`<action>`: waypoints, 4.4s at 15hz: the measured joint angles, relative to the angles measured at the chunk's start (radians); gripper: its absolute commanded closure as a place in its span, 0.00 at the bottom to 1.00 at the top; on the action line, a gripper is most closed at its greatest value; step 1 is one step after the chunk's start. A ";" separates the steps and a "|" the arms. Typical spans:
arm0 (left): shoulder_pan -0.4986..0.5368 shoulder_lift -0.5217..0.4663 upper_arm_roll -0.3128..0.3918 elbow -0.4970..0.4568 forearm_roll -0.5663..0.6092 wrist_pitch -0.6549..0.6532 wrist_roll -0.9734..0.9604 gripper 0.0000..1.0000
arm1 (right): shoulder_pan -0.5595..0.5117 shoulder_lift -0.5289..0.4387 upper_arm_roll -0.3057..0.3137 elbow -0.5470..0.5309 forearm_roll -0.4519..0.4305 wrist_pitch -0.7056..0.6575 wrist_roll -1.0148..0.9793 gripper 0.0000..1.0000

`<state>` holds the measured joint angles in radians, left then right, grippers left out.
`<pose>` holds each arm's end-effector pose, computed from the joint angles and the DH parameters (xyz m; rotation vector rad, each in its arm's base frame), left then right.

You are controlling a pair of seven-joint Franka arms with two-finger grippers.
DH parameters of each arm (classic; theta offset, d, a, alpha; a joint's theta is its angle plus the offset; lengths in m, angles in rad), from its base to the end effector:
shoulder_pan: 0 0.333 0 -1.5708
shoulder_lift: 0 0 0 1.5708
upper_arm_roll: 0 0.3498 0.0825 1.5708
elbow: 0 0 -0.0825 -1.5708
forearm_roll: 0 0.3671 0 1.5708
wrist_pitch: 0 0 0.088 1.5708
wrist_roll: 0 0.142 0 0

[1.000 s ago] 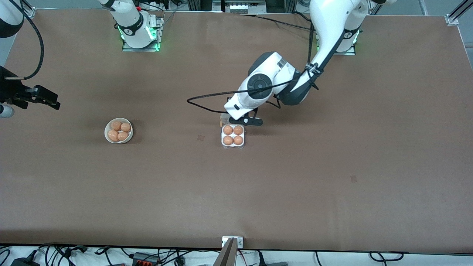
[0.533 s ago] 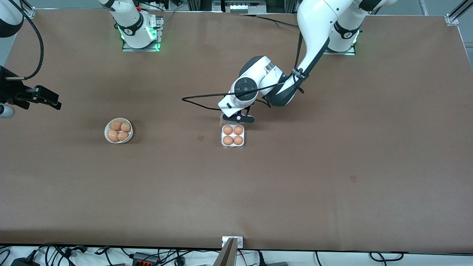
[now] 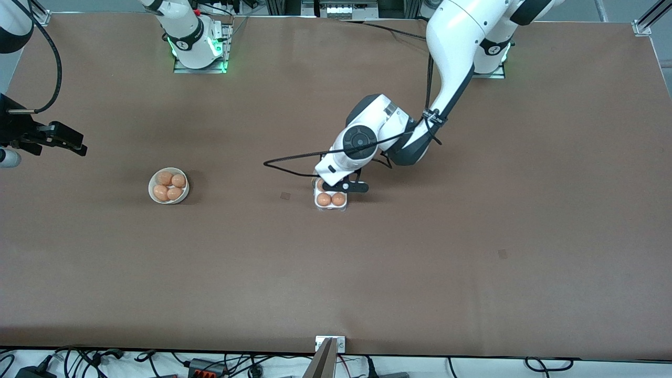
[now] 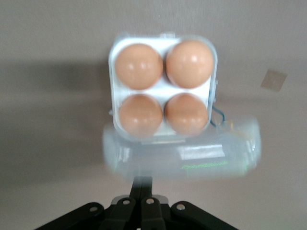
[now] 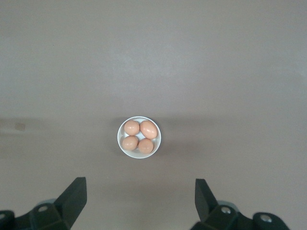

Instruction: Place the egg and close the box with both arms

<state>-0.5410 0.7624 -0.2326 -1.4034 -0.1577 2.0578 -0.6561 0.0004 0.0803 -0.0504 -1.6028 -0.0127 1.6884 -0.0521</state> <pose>0.5329 -0.4930 0.2548 2.9503 0.0277 -0.3934 0.5723 -0.0292 0.5744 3.1247 0.0058 0.0071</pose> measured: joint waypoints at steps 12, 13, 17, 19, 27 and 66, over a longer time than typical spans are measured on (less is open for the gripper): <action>0.052 -0.059 0.000 0.165 0.127 -0.227 0.037 1.00 | 0.000 0.000 0.000 0.000 0.000 0.000 0.000 0.00; 0.083 -0.097 -0.001 0.156 0.127 -0.270 0.095 1.00 | 0.000 0.000 0.000 0.000 0.000 0.000 0.000 0.00; 0.221 -0.286 -0.006 0.060 0.126 -0.360 0.211 1.00 | -0.001 -0.001 0.000 0.000 0.000 -0.001 0.000 0.00; 0.274 -0.364 -0.010 0.007 0.126 -0.385 0.225 1.00 | -0.002 -0.004 0.000 0.000 0.000 -0.003 0.000 0.00; 0.471 -0.609 -0.012 -0.230 0.125 -0.405 0.386 0.99 | -0.003 -0.028 0.000 -0.015 0.000 -0.026 0.000 0.00; 0.722 -0.678 -0.032 -0.200 0.224 -0.463 0.426 0.00 | -0.004 -0.075 0.008 -0.060 0.000 -0.031 0.000 0.00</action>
<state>0.1813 0.0843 -0.2644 -1.6033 0.0662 1.5947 -0.2301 -0.0033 0.0058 -0.0426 -1.6625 -0.0126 1.6572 -0.0525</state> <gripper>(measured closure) 0.000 0.000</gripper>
